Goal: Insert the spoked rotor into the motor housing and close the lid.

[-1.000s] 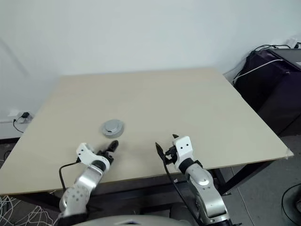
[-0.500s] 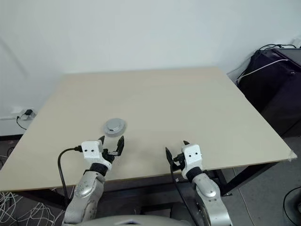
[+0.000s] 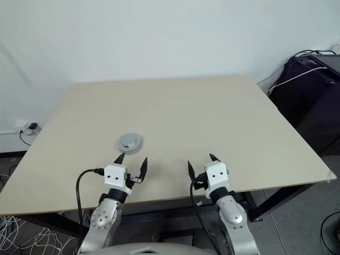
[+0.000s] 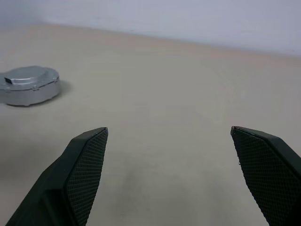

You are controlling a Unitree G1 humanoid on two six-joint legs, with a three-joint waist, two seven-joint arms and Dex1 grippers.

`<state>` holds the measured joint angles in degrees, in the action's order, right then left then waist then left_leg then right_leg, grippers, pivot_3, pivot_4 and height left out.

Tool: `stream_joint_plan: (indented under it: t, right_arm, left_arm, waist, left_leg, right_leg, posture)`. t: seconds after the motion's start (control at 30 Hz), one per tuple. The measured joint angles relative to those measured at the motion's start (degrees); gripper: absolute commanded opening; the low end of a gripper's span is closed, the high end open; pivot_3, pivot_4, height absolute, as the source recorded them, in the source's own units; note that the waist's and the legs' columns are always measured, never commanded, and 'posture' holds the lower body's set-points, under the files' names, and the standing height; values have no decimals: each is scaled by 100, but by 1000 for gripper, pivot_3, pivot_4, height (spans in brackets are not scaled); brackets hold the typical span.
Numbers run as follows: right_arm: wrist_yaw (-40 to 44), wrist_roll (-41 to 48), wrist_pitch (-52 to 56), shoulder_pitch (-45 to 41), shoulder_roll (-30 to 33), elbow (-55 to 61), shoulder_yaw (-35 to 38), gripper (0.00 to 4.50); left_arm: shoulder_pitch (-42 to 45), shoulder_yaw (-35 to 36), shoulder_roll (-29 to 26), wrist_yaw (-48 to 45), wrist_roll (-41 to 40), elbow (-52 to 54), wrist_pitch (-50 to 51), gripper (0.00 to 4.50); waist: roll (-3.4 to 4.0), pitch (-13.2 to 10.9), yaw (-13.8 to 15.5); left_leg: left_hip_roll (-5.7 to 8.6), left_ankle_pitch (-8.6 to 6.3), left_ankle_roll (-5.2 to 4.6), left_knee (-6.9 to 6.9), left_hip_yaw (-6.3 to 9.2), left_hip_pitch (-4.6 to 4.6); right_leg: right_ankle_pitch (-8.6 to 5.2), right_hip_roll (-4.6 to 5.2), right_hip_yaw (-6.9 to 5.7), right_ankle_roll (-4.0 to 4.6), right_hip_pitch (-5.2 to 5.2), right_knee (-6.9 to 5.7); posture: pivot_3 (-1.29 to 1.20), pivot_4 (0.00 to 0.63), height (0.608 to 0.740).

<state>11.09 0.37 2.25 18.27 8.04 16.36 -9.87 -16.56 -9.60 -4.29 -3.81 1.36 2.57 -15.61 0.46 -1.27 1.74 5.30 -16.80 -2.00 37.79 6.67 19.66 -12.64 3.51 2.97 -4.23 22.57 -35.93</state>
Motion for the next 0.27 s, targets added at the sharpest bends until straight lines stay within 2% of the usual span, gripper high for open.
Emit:
stream_joint_plan:
  t: [0.27]
  right_arm:
    - [0,40,359,-9,-55,248,20,4500]
  left_arm:
    - [32,39,31,-74,-42,-42,-7,4477]
  waist:
    - [-3,-5,1]
  left_leg:
    - [0,0,0,0,1,1]
  right_leg:
    - [0,0,-3,-1,0,0]
  posture:
    - [0,0,740]
